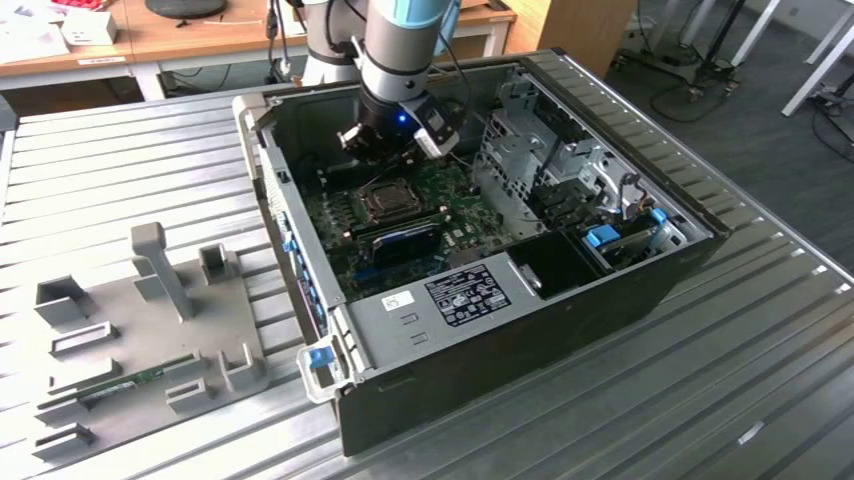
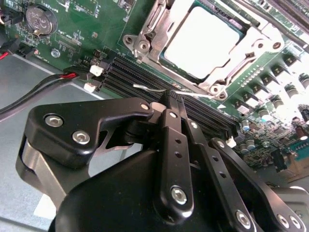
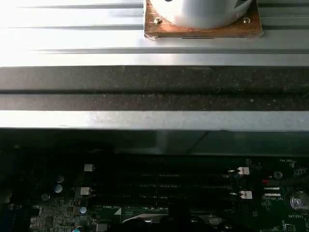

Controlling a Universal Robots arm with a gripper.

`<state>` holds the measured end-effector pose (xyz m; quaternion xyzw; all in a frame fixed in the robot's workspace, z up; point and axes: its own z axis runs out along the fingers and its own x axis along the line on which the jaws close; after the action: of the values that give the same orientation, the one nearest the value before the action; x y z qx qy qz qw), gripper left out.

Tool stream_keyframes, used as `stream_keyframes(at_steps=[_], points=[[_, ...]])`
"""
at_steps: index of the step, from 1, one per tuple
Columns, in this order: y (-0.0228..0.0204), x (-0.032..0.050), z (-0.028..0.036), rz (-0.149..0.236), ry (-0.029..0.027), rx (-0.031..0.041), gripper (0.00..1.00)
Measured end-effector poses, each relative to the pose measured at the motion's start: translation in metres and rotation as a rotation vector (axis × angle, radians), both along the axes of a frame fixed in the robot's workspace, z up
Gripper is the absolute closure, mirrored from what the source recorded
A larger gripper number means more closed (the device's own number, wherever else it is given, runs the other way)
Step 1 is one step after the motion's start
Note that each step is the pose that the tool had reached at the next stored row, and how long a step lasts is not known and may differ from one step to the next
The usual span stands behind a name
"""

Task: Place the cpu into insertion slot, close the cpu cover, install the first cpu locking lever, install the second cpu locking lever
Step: 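Install the first cpu locking lever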

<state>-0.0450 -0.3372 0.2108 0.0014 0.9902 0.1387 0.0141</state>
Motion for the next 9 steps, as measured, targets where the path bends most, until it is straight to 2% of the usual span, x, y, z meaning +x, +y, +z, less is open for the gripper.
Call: stream_keyframes(at_steps=[9], points=[[0.0000,0.0022,-0.0044,0.000,0.0000,0.0000,0.90]])
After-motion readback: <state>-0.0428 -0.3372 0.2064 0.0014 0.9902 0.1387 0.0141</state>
